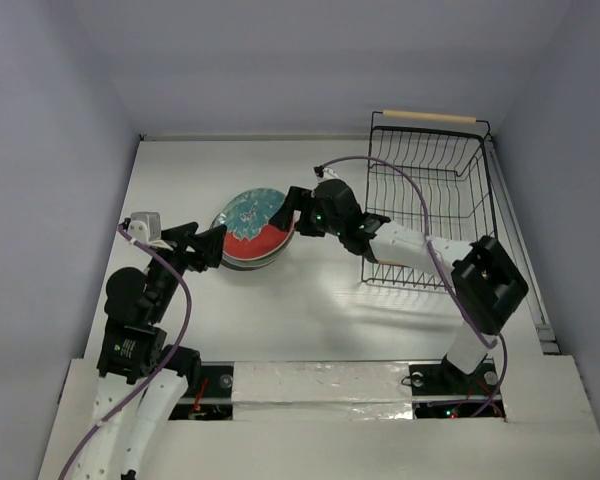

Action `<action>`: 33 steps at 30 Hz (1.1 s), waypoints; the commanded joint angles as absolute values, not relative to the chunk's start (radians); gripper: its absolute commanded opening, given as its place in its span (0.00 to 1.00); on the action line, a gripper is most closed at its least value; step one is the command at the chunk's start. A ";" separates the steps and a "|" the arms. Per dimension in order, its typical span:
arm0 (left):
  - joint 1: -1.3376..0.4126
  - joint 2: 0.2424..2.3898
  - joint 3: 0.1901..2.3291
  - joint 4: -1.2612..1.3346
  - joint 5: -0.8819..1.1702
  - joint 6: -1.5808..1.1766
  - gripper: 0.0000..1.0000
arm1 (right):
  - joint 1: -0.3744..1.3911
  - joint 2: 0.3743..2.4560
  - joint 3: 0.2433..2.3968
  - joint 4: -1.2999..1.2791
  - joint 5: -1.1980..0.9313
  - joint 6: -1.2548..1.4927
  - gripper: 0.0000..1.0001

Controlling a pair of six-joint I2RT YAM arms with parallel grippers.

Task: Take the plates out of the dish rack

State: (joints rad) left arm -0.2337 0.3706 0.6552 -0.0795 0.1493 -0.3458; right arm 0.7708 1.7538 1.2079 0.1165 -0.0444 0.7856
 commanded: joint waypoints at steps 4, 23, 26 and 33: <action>-0.227 0.356 0.683 -0.040 0.140 -0.353 0.71 | 0.795 1.622 1.239 0.089 0.123 0.713 0.91; -0.227 0.362 0.859 -0.081 0.146 -0.382 0.99 | 0.822 0.918 1.079 0.103 0.428 0.451 0.07; -0.227 0.367 0.899 -0.061 0.156 -0.394 0.99 | 0.822 0.724 1.014 0.110 0.540 0.397 0.63; -0.227 0.387 0.930 -0.049 0.158 -0.390 0.99 | 0.822 0.549 0.904 0.094 0.672 0.359 1.00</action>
State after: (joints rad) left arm -0.2337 0.3611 0.9100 -0.0933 0.1493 -0.3840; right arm 0.8181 0.5175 0.9642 0.1490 0.5732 0.4023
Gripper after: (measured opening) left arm 0.989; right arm 0.995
